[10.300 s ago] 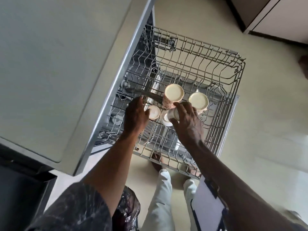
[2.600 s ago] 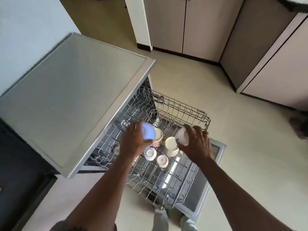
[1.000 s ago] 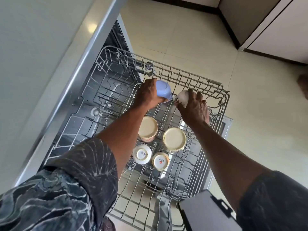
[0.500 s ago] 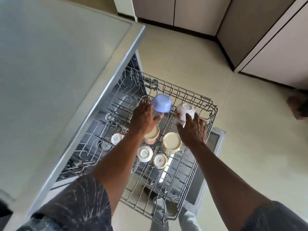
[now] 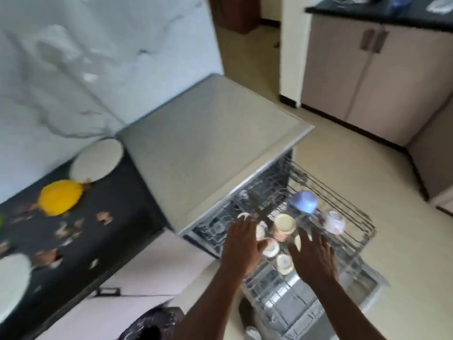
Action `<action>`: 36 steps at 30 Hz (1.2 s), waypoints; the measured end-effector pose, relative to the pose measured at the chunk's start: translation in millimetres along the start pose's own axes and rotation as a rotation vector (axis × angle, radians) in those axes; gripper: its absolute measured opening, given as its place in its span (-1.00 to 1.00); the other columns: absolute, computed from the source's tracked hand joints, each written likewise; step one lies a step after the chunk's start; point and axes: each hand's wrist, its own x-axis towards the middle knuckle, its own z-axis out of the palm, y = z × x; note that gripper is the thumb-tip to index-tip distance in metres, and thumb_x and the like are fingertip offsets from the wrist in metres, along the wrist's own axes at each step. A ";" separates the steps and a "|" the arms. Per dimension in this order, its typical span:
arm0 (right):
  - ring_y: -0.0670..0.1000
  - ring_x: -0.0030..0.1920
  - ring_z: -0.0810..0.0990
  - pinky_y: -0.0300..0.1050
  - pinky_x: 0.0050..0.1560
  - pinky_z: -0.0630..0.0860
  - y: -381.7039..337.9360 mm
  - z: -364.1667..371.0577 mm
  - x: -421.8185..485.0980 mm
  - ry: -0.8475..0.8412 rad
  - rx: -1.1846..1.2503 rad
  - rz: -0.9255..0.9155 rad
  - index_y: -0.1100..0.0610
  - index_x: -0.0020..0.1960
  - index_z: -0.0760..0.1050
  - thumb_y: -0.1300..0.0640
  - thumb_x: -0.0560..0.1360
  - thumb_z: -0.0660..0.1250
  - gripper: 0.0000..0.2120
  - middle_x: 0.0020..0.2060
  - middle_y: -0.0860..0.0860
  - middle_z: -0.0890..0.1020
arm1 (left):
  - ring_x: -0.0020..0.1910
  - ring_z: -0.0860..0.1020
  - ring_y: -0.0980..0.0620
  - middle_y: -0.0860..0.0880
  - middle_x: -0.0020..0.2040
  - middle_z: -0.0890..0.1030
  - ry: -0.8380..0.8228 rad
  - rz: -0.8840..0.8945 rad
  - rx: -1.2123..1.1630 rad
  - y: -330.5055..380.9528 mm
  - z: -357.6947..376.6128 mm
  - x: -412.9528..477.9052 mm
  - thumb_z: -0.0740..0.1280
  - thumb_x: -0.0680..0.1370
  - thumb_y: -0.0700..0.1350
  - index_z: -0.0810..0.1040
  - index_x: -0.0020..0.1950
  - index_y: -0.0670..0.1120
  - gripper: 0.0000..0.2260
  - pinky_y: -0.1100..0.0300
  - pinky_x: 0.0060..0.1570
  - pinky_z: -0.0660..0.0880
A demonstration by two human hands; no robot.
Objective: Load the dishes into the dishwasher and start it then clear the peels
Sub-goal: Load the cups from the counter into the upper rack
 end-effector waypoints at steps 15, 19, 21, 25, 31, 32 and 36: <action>0.40 0.26 0.51 0.35 0.23 0.47 -261.2 -3.3 -62.4 0.095 -0.089 -0.692 0.17 0.32 0.56 -0.04 0.47 0.49 -0.50 0.29 0.32 0.53 | 0.49 0.36 -0.15 -0.16 0.47 0.46 0.295 -0.575 0.054 -191.8 -168.6 -223.5 0.07 0.58 0.32 0.51 0.40 -0.15 -0.34 -0.07 0.47 0.26; 0.43 0.14 0.56 0.33 0.10 0.53 -329.3 26.8 -99.8 0.088 -0.122 -0.793 0.21 0.25 0.57 -0.03 0.45 0.51 -0.53 0.21 0.32 0.56 | 0.60 0.15 -0.09 -0.12 0.58 0.28 0.279 -0.689 -0.020 -241.3 -191.3 -284.7 -0.16 0.52 0.47 0.35 0.53 -0.12 -0.13 -0.01 0.55 0.05; 0.42 0.12 0.57 0.30 0.07 0.54 -364.9 48.2 -119.3 0.078 -0.143 -0.827 0.18 0.23 0.56 -0.08 0.46 0.48 -0.54 0.19 0.30 0.57 | 0.60 0.11 -0.07 -0.11 0.59 0.25 0.287 -0.737 -0.053 -268.6 -195.5 -312.7 -0.20 0.46 0.48 0.31 0.55 -0.12 -0.08 0.01 0.55 0.03; 0.40 0.08 0.58 0.27 0.05 0.56 -428.5 89.2 -157.3 0.025 -0.176 -0.910 0.14 0.24 0.54 -0.15 0.51 0.38 -0.56 0.13 0.28 0.58 | 0.59 0.15 -0.11 -0.14 0.58 0.28 0.321 -0.814 -0.126 -316.0 -201.6 -365.9 -0.16 0.46 0.48 0.34 0.52 -0.13 -0.09 -0.01 0.54 0.04; 0.39 0.26 0.49 0.28 0.19 0.50 -503.1 133.5 -206.8 -0.112 -0.194 -0.959 0.04 0.40 0.45 -0.22 0.53 0.30 -0.47 0.30 0.24 0.51 | 0.59 0.16 -0.10 -0.15 0.55 0.31 0.366 -0.933 -0.154 -363.6 -208.4 -430.9 -0.12 0.43 0.46 0.34 0.51 -0.14 -0.10 -0.05 0.53 0.08; 0.38 0.26 0.50 0.28 0.20 0.50 -511.8 137.7 -212.6 -0.122 -0.197 -0.964 0.03 0.40 0.45 -0.23 0.52 0.29 -0.46 0.29 0.24 0.51 | 0.59 0.15 -0.09 -0.14 0.56 0.30 0.367 -0.948 -0.157 -369.9 -208.0 -437.2 -0.12 0.43 0.46 0.32 0.52 -0.14 -0.10 -0.04 0.54 0.08; 0.38 0.32 0.46 0.28 0.22 0.50 -548.7 152.2 -220.0 -0.184 -0.246 -1.000 0.01 0.48 0.36 -0.24 0.54 0.26 -0.41 0.35 0.25 0.47 | 0.60 0.12 -0.08 -0.13 0.58 0.28 0.384 -1.008 -0.160 -399.6 -205.3 -451.9 -0.13 0.44 0.46 0.30 0.54 -0.13 -0.10 -0.02 0.55 0.07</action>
